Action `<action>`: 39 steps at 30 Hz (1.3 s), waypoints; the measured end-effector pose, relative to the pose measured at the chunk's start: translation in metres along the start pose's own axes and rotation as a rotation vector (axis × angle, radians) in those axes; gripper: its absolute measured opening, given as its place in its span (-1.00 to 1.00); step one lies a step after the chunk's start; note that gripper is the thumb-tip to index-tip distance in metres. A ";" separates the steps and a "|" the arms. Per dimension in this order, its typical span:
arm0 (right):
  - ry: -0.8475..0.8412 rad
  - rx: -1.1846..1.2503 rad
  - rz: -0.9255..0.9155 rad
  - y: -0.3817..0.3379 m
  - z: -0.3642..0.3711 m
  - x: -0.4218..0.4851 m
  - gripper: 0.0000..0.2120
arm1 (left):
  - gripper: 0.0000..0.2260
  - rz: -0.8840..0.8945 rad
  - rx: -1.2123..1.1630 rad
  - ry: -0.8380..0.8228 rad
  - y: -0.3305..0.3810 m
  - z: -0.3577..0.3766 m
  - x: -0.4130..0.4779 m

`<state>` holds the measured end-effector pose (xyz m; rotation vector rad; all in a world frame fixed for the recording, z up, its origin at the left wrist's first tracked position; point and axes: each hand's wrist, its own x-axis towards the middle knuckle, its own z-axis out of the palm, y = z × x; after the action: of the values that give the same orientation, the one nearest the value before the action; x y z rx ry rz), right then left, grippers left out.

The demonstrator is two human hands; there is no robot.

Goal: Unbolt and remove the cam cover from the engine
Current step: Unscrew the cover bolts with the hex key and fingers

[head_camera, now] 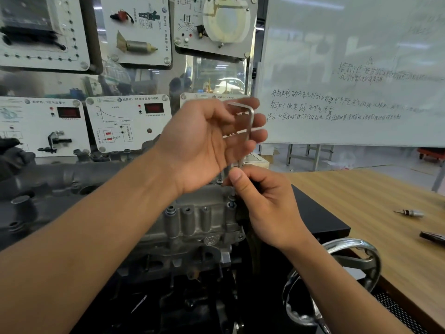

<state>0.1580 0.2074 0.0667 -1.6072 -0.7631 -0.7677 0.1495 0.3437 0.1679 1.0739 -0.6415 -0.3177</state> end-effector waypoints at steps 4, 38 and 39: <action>-0.027 0.010 0.011 -0.002 0.001 0.000 -0.65 | -0.69 0.198 0.494 0.162 -0.015 -0.016 -0.008; 0.061 -0.220 0.106 -0.040 -0.018 0.017 -0.75 | -0.88 0.218 1.136 0.163 -0.039 -0.034 -0.037; 0.071 -0.260 0.102 -0.040 -0.018 0.018 -0.71 | -0.89 0.216 1.143 0.167 -0.039 -0.034 -0.037</action>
<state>0.1344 0.1969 0.1067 -1.8254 -0.5415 -0.8723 0.1448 0.3697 0.1098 2.0638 -0.7883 0.3954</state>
